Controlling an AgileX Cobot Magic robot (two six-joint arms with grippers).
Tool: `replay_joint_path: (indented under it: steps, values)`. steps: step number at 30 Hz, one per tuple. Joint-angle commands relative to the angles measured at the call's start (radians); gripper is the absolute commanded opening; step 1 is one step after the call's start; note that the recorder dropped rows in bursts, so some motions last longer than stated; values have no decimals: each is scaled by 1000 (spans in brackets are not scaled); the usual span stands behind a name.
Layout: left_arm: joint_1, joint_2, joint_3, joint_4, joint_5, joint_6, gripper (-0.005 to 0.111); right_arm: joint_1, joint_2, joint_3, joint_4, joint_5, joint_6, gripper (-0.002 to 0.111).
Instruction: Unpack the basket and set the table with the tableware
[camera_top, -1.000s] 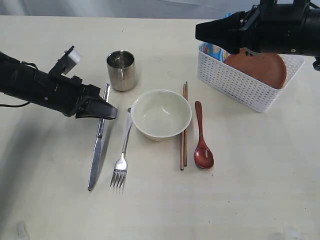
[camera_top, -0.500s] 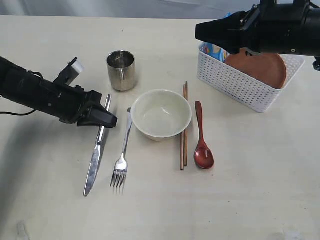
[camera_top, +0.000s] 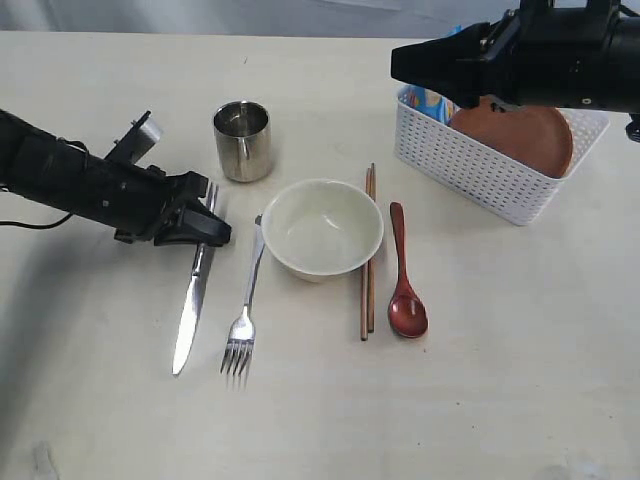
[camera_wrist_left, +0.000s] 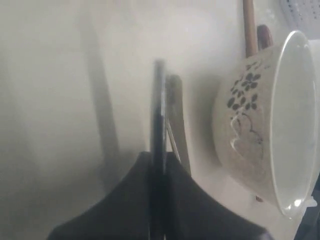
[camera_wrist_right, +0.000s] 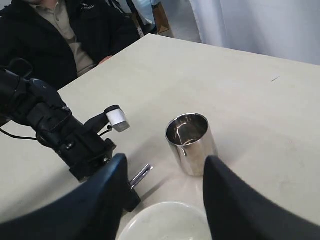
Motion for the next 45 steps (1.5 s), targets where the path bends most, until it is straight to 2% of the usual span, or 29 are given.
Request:
replay_joint_path:
  steps: [1, 4, 8, 18, 25, 28, 30, 31, 32, 33, 35, 39, 45]
  values:
    - [3, 0, -4, 3, -38, 4, 10, -8, -6, -3, 3, 0, -1, 46]
    - [3, 0, -4, 3, -38, 2, 22, -8, -6, -3, 3, 0, -1, 46]
    - [3, 0, -4, 3, -74, 4, 31, -8, -6, -3, 3, 0, -1, 46]
    - [3, -4, -4, -6, -84, 2, 32, -8, -6, -3, 3, 0, -1, 46]
    - [3, -98, -2, 10, -84, 68, 31, -8, -6, -3, 3, 0, -1, 46]
    - [-24, -231, 0, 157, -119, 28, 31, -8, -6, -3, 3, 0, -1, 46]
    - [-95, -302, 0, 325, -253, -116, 31, -8, -6, -3, 3, 0, -1, 46]
    - [-166, -336, 0, 462, -344, -217, 31, -8, -6, -3, 3, 0, -1, 46]
    - [-203, -348, 0, 527, -381, -273, 31, -8, -6, -3, 3, 0, -1, 46]
    - [-272, -360, 0, 640, -432, -391, 31, -8, -6, -3, 3, 0, -1, 46]
    - [-340, -351, 0, 791, -477, -548, 32, -8, -6, -3, 3, 0, -1, 46]
    - [-363, -306, -15, 1011, -486, -767, 32, -8, -6, -3, 3, 0, -1, 46]
    - [-365, -285, -26, 1017, -481, -771, 32, -8, -6, -3, 3, 0, -1, 46]
